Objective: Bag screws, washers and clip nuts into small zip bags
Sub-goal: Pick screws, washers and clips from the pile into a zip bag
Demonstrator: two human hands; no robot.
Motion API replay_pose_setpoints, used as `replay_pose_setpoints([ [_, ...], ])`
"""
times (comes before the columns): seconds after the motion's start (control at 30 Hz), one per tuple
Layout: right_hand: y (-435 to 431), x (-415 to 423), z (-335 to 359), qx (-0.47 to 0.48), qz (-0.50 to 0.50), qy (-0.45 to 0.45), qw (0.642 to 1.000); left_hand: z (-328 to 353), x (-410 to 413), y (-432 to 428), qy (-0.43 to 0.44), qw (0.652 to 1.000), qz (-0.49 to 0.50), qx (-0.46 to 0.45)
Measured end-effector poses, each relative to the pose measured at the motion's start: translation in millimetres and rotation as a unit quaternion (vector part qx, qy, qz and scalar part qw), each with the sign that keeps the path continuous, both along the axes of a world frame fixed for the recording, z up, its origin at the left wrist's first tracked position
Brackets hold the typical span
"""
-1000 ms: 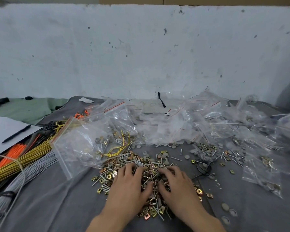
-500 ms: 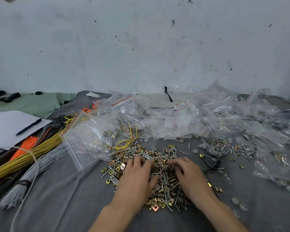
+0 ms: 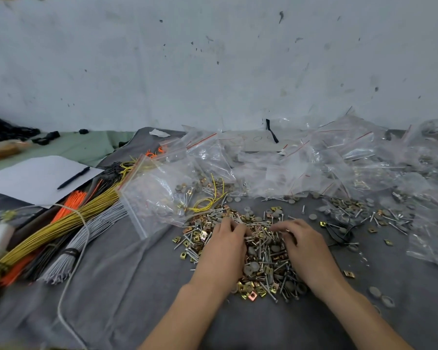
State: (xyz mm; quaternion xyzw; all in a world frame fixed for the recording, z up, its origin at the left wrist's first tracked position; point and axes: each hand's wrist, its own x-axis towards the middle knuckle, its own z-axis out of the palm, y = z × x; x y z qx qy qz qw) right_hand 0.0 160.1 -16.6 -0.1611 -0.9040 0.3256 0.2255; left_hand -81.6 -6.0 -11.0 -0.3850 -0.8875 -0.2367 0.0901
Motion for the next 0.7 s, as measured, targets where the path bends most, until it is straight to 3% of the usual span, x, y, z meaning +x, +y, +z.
replay_pose_setpoints([
  [0.4, -2.1, -12.2, -5.9, 0.037, 0.003, 0.008, 0.999, 2.4, -0.8, 7.0, -0.017, 0.998, 0.003, 0.067],
  [0.7, 11.4, -13.5, 0.1, 0.008, 0.006, 0.025, 1.0, 5.7, -3.8, 15.6, 0.001, 0.995, 0.009, 0.097],
])
